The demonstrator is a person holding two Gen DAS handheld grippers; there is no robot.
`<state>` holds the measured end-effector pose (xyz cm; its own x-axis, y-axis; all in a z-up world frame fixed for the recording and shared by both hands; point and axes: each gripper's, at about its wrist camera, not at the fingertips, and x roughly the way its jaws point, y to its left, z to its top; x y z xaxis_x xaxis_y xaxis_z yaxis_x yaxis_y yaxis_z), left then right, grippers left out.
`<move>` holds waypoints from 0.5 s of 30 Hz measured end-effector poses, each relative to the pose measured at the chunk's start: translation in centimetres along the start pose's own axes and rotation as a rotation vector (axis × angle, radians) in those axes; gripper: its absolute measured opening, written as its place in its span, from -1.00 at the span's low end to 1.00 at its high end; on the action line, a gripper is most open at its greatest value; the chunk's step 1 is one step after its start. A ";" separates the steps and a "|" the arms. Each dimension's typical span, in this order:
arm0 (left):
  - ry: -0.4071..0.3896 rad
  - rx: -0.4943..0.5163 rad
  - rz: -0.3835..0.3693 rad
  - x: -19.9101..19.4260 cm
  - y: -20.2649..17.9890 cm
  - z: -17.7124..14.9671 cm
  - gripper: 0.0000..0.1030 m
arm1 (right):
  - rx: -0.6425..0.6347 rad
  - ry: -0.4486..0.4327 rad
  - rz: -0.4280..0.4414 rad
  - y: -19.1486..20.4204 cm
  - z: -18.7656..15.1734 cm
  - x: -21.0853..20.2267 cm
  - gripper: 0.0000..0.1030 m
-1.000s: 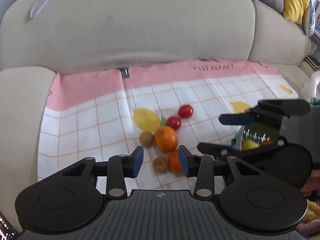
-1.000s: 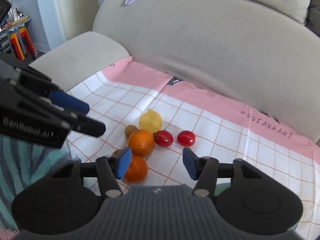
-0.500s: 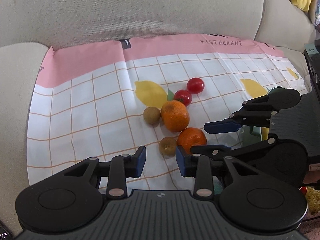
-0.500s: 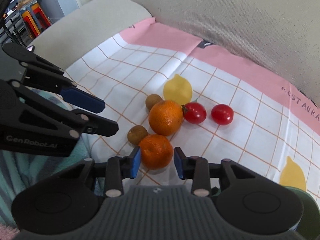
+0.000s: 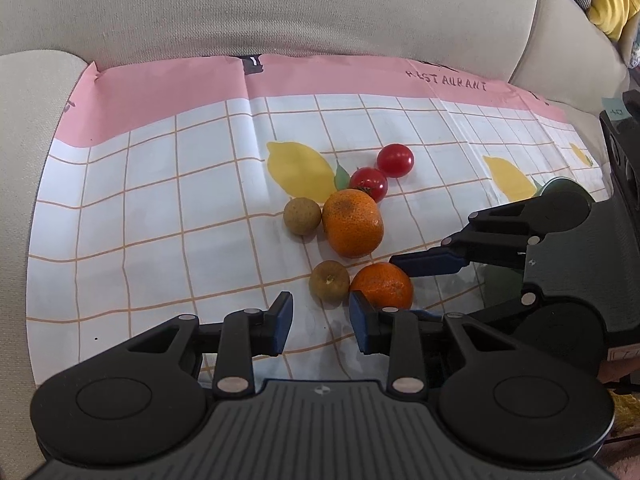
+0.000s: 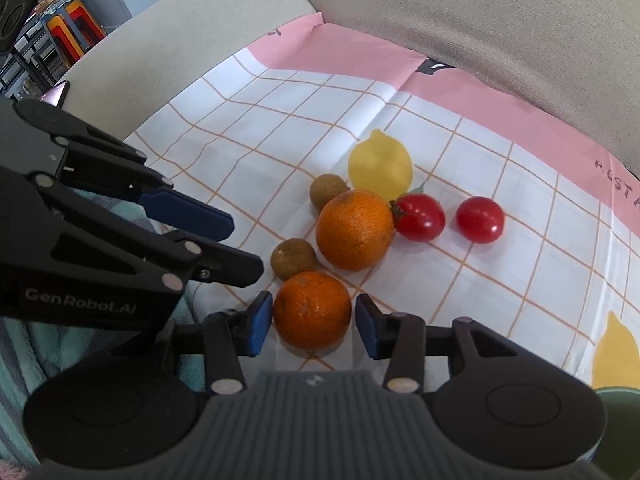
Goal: Organize fruits
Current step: 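Grasp a tangerine with the right tool while the left tool grasps a small brown kiwi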
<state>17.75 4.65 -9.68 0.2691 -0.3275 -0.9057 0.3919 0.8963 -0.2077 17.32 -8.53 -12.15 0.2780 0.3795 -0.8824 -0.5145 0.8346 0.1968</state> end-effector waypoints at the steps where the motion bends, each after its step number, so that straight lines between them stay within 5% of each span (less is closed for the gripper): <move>1: 0.001 0.002 0.000 0.1 0.0 0.0 -0.27 | -0.001 -0.001 0.000 0.1 0.0 0.0 -0.22; 15: 0.025 0.102 0.035 1.0 -1.7 -0.1 -0.26 | -0.028 -0.072 -0.145 -1.0 -1.0 -3.8 -0.24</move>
<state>17.29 2.87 -10.25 0.2629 -0.2882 -0.9208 0.4707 0.8714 -0.1383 15.93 -11.22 -9.42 0.4083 0.2841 -0.8675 -0.4871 0.8715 0.0562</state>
